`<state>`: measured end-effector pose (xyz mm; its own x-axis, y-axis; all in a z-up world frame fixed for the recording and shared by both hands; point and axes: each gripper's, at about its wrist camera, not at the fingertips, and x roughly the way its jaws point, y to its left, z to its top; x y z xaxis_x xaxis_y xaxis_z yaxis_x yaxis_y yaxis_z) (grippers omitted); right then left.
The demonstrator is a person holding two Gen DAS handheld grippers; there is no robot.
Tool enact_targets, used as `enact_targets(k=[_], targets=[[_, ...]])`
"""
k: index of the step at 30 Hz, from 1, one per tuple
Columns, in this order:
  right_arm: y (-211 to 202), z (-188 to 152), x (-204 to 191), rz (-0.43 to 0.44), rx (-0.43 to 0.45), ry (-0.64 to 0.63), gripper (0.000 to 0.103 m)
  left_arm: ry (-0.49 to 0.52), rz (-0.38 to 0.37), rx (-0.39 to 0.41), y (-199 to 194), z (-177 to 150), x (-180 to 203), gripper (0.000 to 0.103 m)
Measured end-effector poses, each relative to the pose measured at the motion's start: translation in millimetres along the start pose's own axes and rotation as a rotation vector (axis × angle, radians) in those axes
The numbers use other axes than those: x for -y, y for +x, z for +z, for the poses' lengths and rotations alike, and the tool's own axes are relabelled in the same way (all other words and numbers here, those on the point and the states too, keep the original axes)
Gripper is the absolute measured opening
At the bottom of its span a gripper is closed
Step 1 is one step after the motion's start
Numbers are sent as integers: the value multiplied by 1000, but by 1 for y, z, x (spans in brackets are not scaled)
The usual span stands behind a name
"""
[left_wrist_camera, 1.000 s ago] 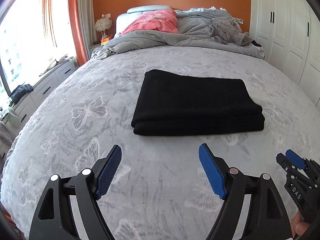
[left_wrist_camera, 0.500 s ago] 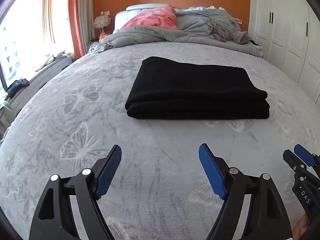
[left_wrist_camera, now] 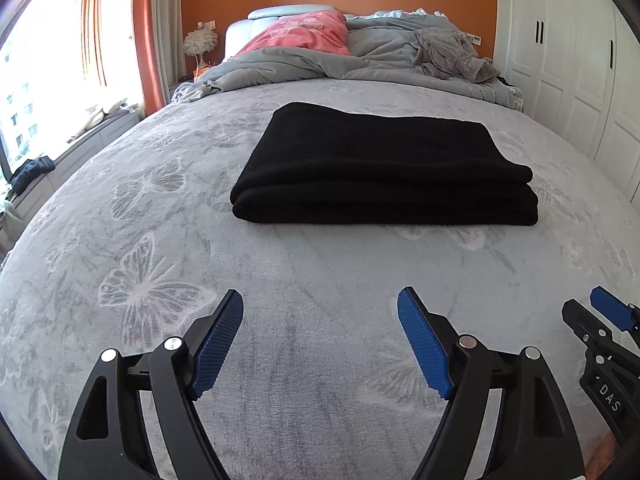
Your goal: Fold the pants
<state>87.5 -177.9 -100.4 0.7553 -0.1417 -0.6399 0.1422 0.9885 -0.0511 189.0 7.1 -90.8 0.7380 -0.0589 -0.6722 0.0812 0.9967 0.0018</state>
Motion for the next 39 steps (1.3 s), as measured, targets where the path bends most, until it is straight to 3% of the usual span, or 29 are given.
enact_targets(k=[22, 39], targets=[[6, -1, 3, -7, -23, 12, 45, 12, -35, -1, 0, -5, 4, 76], [6, -2, 3, -8, -25, 9, 45, 20, -24, -7, 2, -3, 6, 64]])
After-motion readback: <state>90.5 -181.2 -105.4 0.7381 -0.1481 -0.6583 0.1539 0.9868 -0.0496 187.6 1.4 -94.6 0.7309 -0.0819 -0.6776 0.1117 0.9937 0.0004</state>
